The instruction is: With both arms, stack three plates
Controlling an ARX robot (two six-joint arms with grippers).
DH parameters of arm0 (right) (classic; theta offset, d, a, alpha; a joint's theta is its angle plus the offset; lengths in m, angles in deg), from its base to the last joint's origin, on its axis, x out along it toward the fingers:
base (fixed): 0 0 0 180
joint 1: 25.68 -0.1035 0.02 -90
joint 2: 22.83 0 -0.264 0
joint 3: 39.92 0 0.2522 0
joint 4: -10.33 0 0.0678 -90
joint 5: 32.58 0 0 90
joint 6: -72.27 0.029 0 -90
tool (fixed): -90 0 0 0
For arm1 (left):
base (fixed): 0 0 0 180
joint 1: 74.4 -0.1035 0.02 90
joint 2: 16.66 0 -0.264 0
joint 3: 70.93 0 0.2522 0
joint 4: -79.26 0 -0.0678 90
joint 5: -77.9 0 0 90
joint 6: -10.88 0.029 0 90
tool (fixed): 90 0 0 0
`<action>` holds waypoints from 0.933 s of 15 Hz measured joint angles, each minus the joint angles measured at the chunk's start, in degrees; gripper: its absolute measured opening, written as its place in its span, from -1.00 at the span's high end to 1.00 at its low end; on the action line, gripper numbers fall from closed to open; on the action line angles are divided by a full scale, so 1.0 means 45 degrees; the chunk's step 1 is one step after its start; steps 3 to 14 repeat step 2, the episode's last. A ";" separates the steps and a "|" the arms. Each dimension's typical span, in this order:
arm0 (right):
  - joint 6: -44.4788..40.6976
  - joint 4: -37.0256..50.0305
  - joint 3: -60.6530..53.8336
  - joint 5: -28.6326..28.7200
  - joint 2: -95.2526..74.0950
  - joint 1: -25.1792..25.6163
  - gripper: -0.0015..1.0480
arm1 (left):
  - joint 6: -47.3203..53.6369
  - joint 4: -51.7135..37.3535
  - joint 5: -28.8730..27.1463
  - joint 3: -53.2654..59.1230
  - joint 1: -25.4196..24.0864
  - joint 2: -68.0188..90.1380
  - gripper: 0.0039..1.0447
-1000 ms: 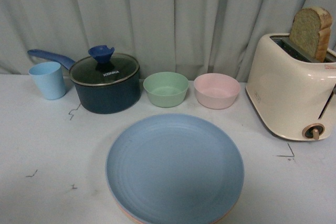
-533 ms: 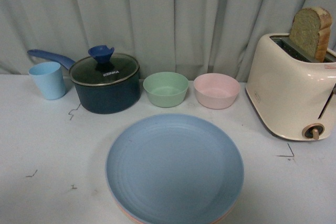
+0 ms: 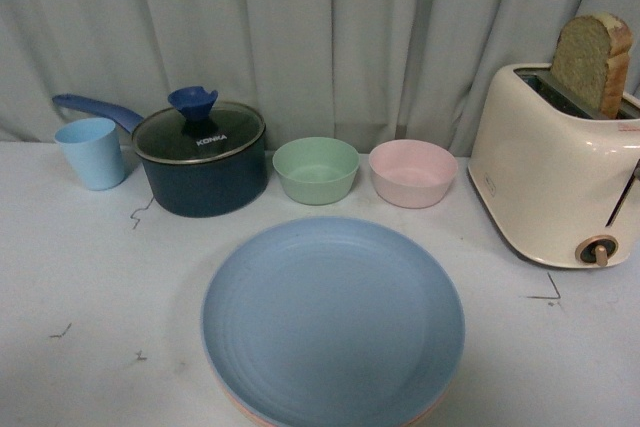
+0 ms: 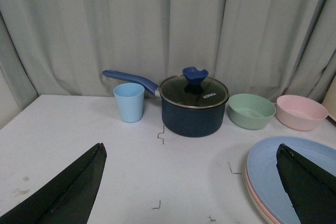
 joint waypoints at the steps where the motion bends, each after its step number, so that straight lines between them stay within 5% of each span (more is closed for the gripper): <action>1: 0.0000 0.0000 0.0000 0.0000 0.0000 0.0000 -0.87 | 0.0000 0.0000 0.0000 0.0000 0.0000 0.0000 -0.88; 14: 0.0000 0.0000 0.0000 0.0000 0.0000 0.0000 -0.87 | 0.0000 0.0000 0.0000 0.0000 0.0000 0.0000 -0.88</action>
